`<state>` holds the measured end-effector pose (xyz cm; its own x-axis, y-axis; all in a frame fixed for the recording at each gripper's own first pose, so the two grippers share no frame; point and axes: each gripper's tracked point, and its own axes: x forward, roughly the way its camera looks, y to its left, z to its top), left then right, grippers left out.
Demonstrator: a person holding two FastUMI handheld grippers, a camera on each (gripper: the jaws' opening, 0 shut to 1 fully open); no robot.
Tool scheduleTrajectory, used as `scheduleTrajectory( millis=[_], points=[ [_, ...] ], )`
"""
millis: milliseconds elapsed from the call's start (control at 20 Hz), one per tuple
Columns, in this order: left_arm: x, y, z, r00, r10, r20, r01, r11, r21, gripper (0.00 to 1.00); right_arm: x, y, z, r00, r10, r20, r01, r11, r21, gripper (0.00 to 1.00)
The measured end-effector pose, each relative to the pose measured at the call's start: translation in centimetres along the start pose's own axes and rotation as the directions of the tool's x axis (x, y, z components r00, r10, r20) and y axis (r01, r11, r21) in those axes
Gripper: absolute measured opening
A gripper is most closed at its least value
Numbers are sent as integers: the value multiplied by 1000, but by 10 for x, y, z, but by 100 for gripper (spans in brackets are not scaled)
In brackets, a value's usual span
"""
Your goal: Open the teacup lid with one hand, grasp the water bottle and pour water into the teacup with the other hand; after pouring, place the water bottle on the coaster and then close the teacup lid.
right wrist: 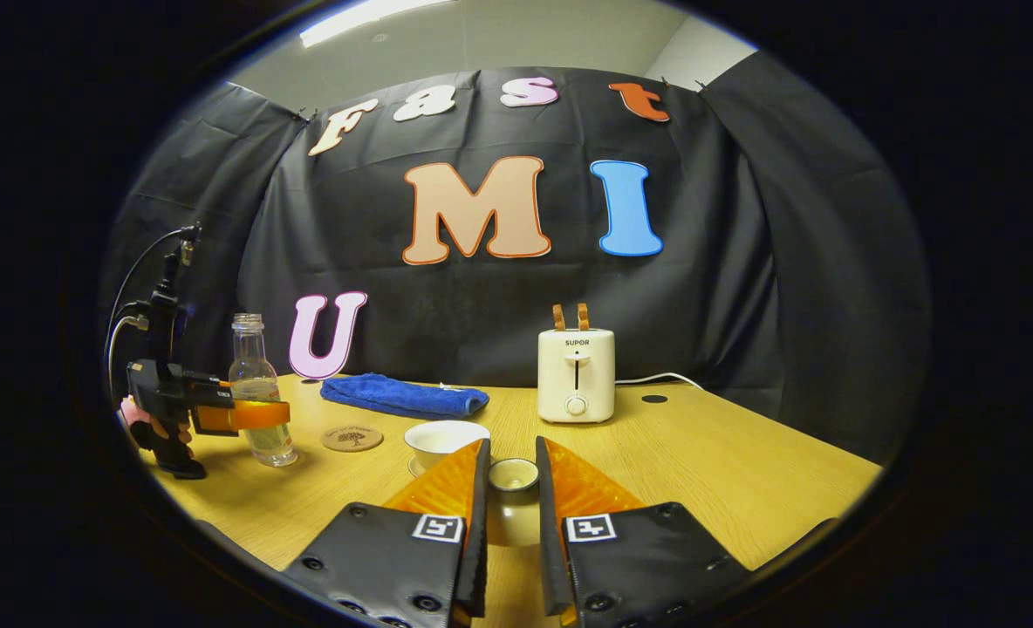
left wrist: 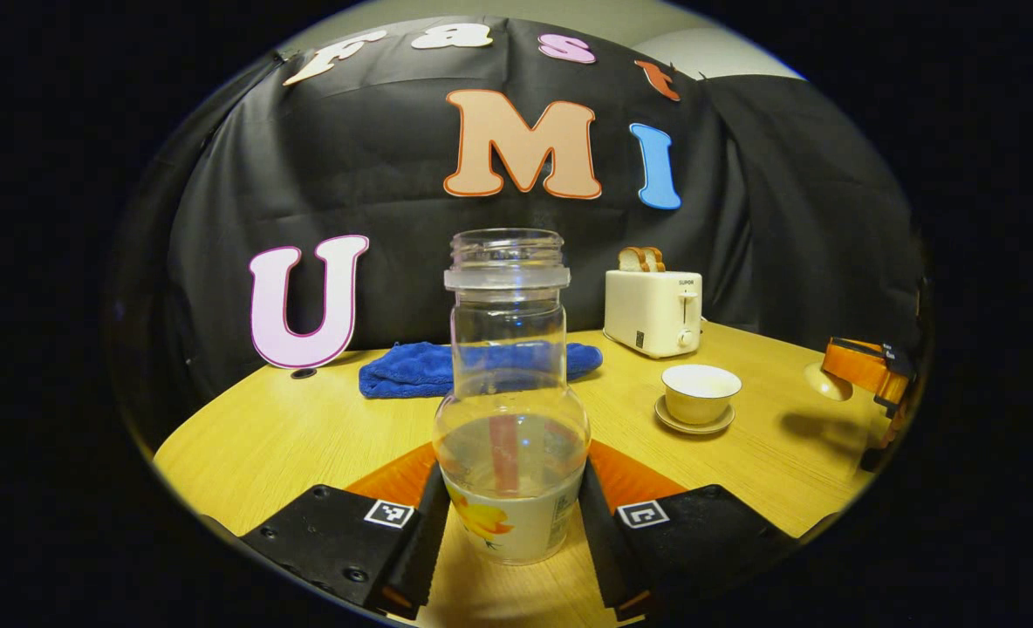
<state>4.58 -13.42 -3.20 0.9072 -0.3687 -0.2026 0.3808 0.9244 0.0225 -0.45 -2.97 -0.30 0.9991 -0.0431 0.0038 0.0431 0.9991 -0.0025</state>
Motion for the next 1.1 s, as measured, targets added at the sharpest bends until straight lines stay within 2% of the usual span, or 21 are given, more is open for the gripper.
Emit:
scheduleTrajectory(
  millis=[150, 250, 400, 550, 700, 950, 1100],
  points=[
    [4, -4, 2, 998, 24, -52, -20, 996, 84, 69, 0, -6, 0, 1000, -20, -1, 20, 1000, -1, 30],
    [13, -6, 15, 998, 38, -48, -29, 981, 189, 69, 0, -9, 0, 1000, -28, 0, 28, 1000, -1, 29],
    [31, -2, 29, 995, 92, -36, -71, 921, 383, 70, -1, -17, 1, 999, -43, 1, 43, 999, -1, 29],
    [49, -3, 38, 992, 121, -35, -83, 835, 544, 69, 0, -27, 1, 998, -66, 2, 66, 998, -2, 29],
    [68, -13, 36, 993, 116, -38, -62, 746, 663, 69, -1, -33, 1, 997, -83, 3, 83, 997, -2, 29],
    [87, -20, 28, 989, 137, -61, -27, 561, 827, 68, -1, -33, 1, 997, -81, 2, 81, 997, -2, 30],
    [98, -21, 31, 989, 143, -41, -24, 423, 906, 67, 0, -35, 1, 996, -90, 3, 90, 996, -3, 29]
  ],
)
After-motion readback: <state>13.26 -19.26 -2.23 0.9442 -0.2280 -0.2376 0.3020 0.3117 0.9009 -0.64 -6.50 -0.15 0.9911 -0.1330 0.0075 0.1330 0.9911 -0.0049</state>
